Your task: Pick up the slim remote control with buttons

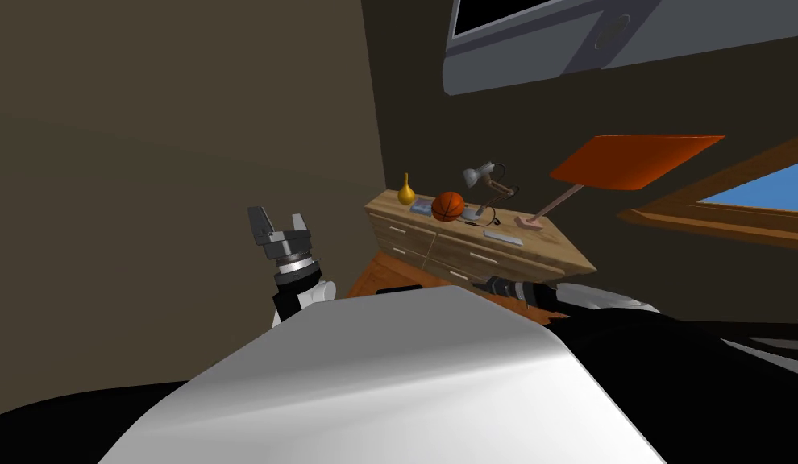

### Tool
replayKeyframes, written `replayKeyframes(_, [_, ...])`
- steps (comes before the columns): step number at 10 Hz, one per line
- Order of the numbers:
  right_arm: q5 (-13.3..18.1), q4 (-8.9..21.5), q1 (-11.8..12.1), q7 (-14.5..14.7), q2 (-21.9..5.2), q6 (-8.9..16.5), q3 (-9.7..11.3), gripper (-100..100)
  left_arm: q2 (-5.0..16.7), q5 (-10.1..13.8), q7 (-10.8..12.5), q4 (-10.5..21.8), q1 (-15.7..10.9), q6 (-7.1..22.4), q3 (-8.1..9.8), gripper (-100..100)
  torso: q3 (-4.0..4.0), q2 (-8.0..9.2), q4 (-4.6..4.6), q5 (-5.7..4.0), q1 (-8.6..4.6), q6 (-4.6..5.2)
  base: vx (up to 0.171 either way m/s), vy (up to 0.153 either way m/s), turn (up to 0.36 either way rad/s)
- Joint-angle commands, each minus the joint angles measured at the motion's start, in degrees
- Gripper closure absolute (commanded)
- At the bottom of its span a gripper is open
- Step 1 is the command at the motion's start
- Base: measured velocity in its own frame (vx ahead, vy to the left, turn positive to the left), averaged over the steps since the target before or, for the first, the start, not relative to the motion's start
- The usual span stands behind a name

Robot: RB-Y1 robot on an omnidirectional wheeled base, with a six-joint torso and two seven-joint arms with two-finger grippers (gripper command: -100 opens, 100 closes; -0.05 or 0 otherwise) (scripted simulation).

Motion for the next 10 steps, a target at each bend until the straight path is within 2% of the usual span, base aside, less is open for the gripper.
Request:
replayKeyframes(1, [0.7, 1.8, -0.2, 0.5, -2.1, -0.7, 0.5, -100, 0.0, 0.0, 0.0, 0.0, 0.0, 0.0, 0.0, 0, 0.0, 0.0, 0.0, 0.0, 0.0, 0.0, 0.017, -0.02, 0.122])
replayKeyframes(2, [1.8, 3.8, 0.2, 1.1, -4.2, -1.3, 1.2, -100, 0.0, 0.0, 0.0, 0.0, 0.0, 0.0, 0.0, 0, -0.01, -0.01, 0.0, -0.01, -0.02, 0.04, 0.028, -0.028, 0.193])
replayKeyframes(3, [1.8, 3.8, 0.2, 1.1, -5.8, -1.3, 1.2, -100, 0.0, 0.0, 0.0, 0.0, 0.0, 0.0, 0.0, 0, -0.03, -0.06, -0.01, 0.0, -0.04, 0.0, 0.025, -0.031, 0.08])
replayKeyframes(4, [2.8, 5.6, 0.6, 1.8, -7.8, -1.8, 1.7, -100, 0.0, 0.0, 0.0, 0.0, 0.0, 0.0, 0.01, 0, -0.03, -0.06, -0.01, -0.03, -0.05, 0.05, 0.029, -0.032, 0.154])
replayKeyframes(5, [2.8, 5.6, 0.6, 1.8, -9.3, -1.8, 1.7, -100, 0.0, 0.0, 0.0, 0.0, 0.0, 0.0, 0.0, 0, -0.04, -0.07, -0.02, -0.02, -0.06, 0.02, 0.027, -0.034, 0.088])
replayKeyframes(6, [3.8, 7.0, 1.0, 2.5, -11.8, -2.2, 2.2, -100, 0.0, 0.0, 0.0, 0.0, 0.0, 0.0, 0.01, 0, -0.04, -0.07, -0.01, -0.02, -0.05, 0.05, 0.038, -0.041, 0.136])
replayKeyframes(7, [3.8, 7.4, 1.0, 2.5, -12.5, -2.2, 2.2, -100, 0.0, 0.0, 0.0, 0.0, 0.0, 0.0, 0.01, 0, -0.06, -0.11, -0.02, -0.03, -0.08, 0.02, 0.034, -0.039, 0.091])
replayKeyframes(8, [4.8, 8.9, 1.4, 3.2, -14.6, -2.7, 2.7, -100, 0.0, 0.0, 0.0, 0.0, 0.0, 0.0, 0.01, 0, -0.06, -0.1, -0.02, -0.04, -0.08, 0.05, 0.032, -0.048, 0.152])
replayKeyframes(9, [4.8, 8.9, 1.4, 3.2, -15.6, -2.7, 2.7, -100, 0.0, 0.0, 0.0, 0.0, 0.0, 0.0, 0.01, 0, -0.06, -0.11, -0.02, -0.03, -0.11, 0.01, 0.029, -0.048, 0.078])
replayKeyframes(10, [5.7, 10.3, 1.7, 4.0, -17.9, -3.0, 3.1, -100, 0.0, 0.0, 0.0, 0.0, 0.0, 0.0, 0.01, 0, -0.05, -0.08, -0.02, -0.04, -0.1, 0.07, 0.041, -0.045, 0.132])
